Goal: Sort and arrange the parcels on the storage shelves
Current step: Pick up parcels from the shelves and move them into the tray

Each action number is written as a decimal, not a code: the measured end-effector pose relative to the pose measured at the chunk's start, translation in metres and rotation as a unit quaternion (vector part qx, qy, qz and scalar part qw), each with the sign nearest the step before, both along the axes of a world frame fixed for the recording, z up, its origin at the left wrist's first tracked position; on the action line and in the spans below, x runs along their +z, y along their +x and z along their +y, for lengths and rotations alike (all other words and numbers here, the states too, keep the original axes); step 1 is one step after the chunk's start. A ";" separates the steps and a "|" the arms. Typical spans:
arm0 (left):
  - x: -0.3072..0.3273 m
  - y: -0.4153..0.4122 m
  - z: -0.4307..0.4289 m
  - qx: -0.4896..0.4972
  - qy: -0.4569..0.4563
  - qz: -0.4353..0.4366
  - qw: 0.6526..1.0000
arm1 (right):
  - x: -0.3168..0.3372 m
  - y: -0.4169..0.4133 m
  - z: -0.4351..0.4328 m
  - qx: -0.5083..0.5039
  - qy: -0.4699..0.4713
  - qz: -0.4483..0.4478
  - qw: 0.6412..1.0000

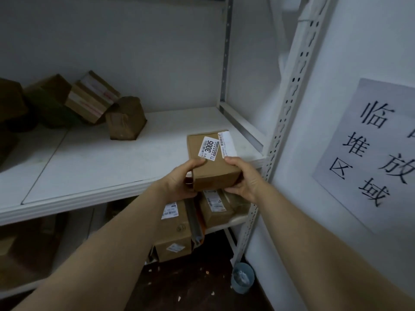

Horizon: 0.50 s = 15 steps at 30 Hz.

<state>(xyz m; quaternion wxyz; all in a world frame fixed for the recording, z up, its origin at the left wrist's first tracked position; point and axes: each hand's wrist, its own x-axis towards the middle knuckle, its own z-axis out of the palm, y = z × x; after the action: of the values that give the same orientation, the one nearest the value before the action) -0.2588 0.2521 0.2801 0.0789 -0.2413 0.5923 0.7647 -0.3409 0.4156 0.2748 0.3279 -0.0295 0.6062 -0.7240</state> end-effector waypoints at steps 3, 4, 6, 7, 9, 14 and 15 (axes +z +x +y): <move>-0.002 0.006 0.026 0.004 -0.008 -0.024 1.000 | -0.004 0.010 0.025 0.007 0.015 -0.022 1.000; -0.004 0.008 0.037 0.007 -0.003 -0.033 0.999 | -0.007 0.014 0.036 0.008 0.016 -0.034 0.999; -0.010 0.011 0.059 0.005 0.024 -0.043 0.999 | -0.017 0.018 0.056 0.004 0.015 -0.049 0.999; -0.011 0.012 0.069 0.012 0.038 -0.050 0.998 | -0.021 0.019 0.063 0.003 0.016 -0.053 0.998; -0.023 0.013 0.089 0.040 0.066 -0.073 0.994 | -0.028 0.021 0.080 0.009 0.027 -0.061 0.998; -0.049 0.019 0.113 0.053 0.052 -0.124 0.990 | -0.051 0.021 0.097 0.025 0.099 -0.071 0.992; -0.050 0.020 0.116 0.045 0.042 -0.131 0.989 | -0.057 0.019 0.099 0.023 0.105 -0.080 0.991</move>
<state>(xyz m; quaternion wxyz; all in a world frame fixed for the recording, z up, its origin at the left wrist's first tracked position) -0.2384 0.3680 0.2300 0.1314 -0.3626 0.5326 0.7534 -0.3215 0.5143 0.2183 0.3935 0.0495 0.6499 -0.6484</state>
